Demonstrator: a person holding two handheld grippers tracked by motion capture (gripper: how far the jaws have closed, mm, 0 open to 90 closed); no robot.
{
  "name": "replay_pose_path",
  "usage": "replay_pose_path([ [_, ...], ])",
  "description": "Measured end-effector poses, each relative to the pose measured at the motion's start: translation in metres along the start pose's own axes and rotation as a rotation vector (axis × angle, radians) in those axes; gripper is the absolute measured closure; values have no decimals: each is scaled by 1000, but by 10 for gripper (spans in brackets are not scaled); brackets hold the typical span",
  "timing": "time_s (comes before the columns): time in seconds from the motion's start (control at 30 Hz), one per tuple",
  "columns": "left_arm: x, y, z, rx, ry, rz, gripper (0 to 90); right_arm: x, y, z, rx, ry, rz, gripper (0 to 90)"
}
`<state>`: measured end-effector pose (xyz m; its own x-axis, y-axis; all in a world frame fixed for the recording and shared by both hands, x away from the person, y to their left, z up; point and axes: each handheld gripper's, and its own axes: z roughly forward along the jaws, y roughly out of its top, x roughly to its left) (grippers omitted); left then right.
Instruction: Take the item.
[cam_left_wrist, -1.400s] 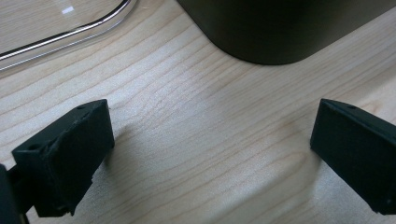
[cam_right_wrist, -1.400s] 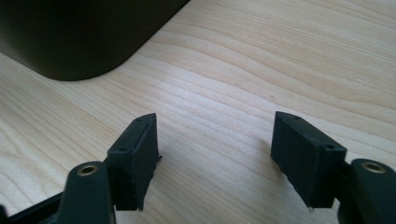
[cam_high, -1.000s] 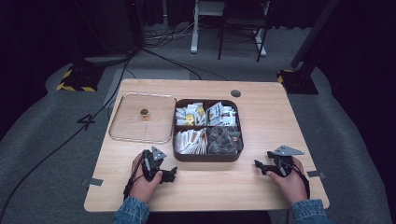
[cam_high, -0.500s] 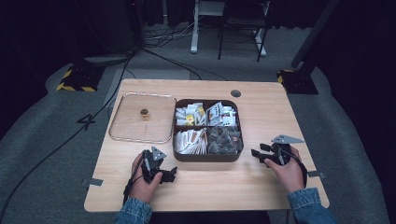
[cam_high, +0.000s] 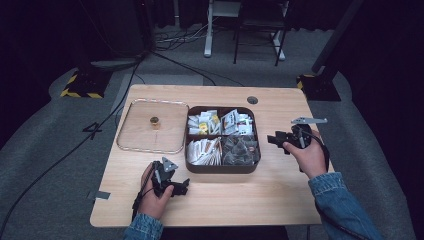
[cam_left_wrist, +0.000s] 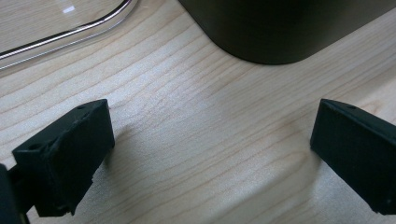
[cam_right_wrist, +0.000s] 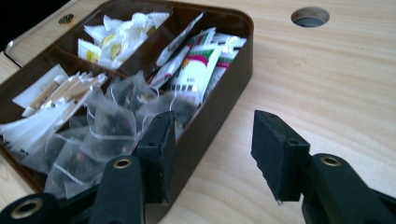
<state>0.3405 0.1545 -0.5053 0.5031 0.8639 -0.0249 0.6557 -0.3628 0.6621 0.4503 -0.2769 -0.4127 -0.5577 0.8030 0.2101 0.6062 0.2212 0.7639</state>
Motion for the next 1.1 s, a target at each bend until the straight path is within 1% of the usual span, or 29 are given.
replay_pose_path([
  [0.2, 0, 0, 0, -1, 1, -3, 0, 2, 17, 10, 0, 25, 21, 505],
  [0.27, 0, 0, 0, -1, 0, -3, 0, 4, 21, 16, 0, 35, 22, 504],
  [0.3, 0, 0, 0, -1, 1, -3, 0, 7, 26, 22, -4, 53, 19, 499],
  [0.33, 0, 0, 0, -1, 0, -3, 0, 7, 26, 22, -4, 53, 19, 499],
  [0.43, 0, 0, 1, -2, 1, -1, 0, 10, 32, 32, 5, 72, 16, 485],
  [0.5, 0, 0, 1, -2, 1, -1, 0, 12, 37, 41, 17, 70, 6, 486],
  [0.53, 0, 0, 1, -2, 1, -1, 0, 15, 41, 50, 27, 70, -4, 486],
  [0.57, 0, 0, 1, -2, 1, -1, 0, 15, 41, 50, 27, 70, -4, 486],
  [0.63, 0, 0, 0, -1, 2, -3, 0, 17, 46, 58, 33, 75, -6, 488],
  [0.87, 0, 0, 0, -2, 2, -4, 0, 20, 60, 84, 39, 104, 30, 509],
  [0.97, 0, 0, 0, -2, 2, -4, 0, 22, 63, 93, 54, 98, 28, 519],
  [1.07, 0, 0, 0, -2, 2, -4, 0, 23, 66, 104, 71, 95, 41, 531],
  [1.1, 0, 0, 0, -2, 2, -4, 0, 23, 66, 104, 71, 95, 41, 531],
])
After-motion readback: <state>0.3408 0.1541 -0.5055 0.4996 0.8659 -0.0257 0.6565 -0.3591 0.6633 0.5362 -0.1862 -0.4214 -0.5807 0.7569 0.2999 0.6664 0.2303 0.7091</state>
